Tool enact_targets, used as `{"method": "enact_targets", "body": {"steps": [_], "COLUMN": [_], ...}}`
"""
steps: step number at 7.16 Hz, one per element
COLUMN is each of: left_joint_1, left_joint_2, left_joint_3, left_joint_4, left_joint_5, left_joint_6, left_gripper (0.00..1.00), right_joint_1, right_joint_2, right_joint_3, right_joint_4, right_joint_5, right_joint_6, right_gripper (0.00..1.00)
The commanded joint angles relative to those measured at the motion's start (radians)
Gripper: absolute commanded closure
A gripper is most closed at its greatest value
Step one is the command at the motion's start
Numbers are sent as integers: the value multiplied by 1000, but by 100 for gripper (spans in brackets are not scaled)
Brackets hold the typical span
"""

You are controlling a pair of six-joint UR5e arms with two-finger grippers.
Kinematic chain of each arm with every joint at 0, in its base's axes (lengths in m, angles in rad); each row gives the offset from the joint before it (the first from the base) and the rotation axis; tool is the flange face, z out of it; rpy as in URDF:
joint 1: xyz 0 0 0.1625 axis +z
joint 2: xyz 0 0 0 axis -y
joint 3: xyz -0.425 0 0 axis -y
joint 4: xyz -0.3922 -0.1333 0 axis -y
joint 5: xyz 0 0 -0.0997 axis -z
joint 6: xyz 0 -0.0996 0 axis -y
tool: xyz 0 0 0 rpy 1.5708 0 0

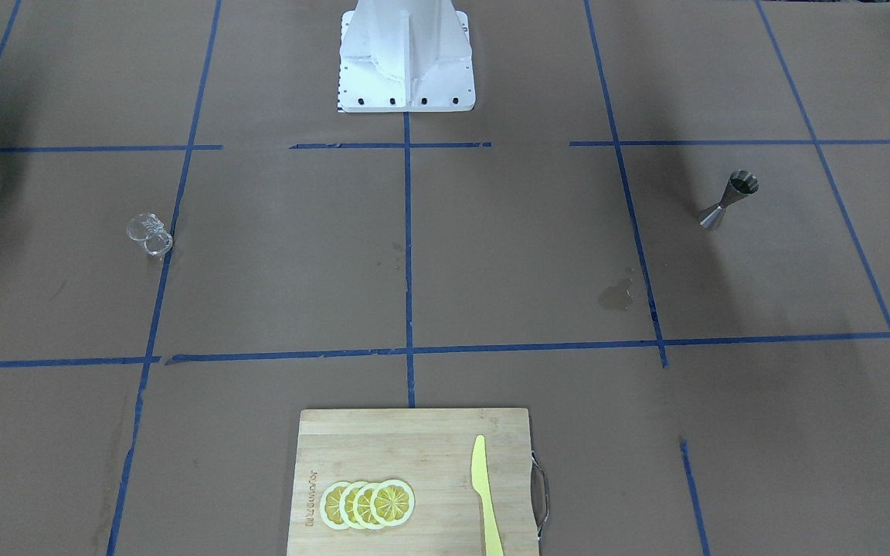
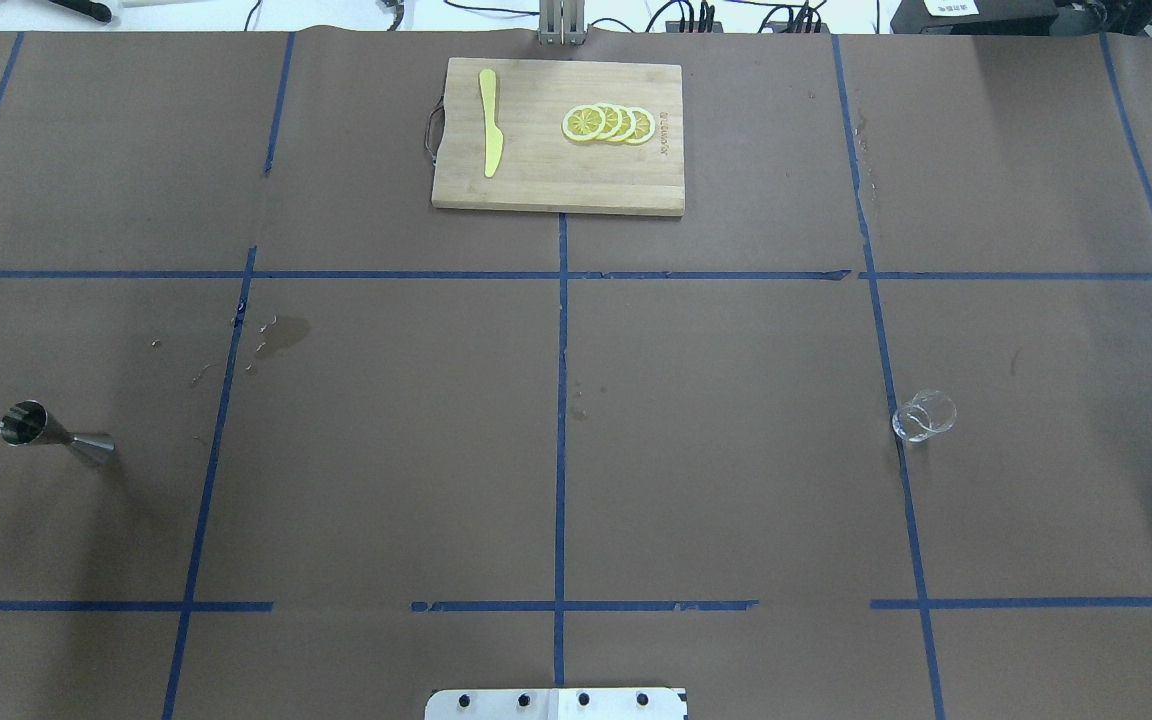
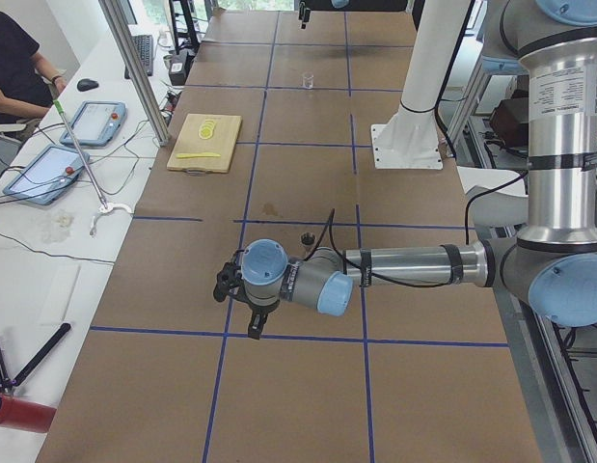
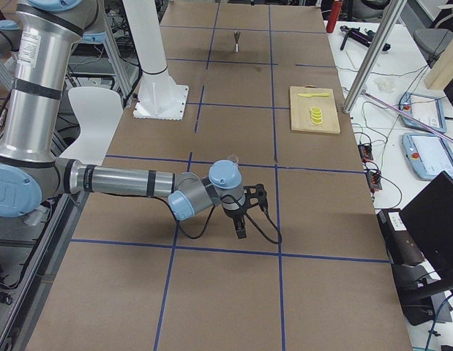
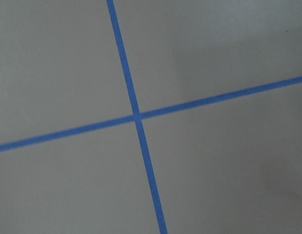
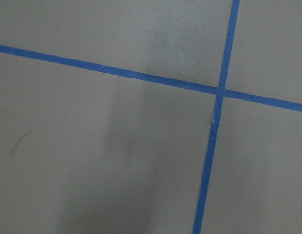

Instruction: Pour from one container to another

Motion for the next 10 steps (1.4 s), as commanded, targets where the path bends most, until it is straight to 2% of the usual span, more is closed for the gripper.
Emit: {"method": "enact_targets", "body": {"steps": [1, 3, 5, 10], "left_joint_1": [1, -8, -12, -9], "left_joint_2": [11, 32, 86, 83], "left_joint_3": [-131, -156, -151, -122], "left_joint_4": [167, 177, 148, 102], "left_joint_5": [8, 9, 17, 22], "left_joint_6": [5, 5, -2, 3], "left_gripper": [0, 0, 0, 0], "right_joint_1": [114, 88, 128, 131], "right_joint_2": [32, 31, 24, -3], "right_joint_3": [37, 91, 109, 100], "right_joint_4": [-319, -430, -432, -417], "right_joint_5": [117, 120, 110, 94], "right_joint_6": [-189, -192, -193, -169], "right_gripper": [0, 0, 0, 0]}}
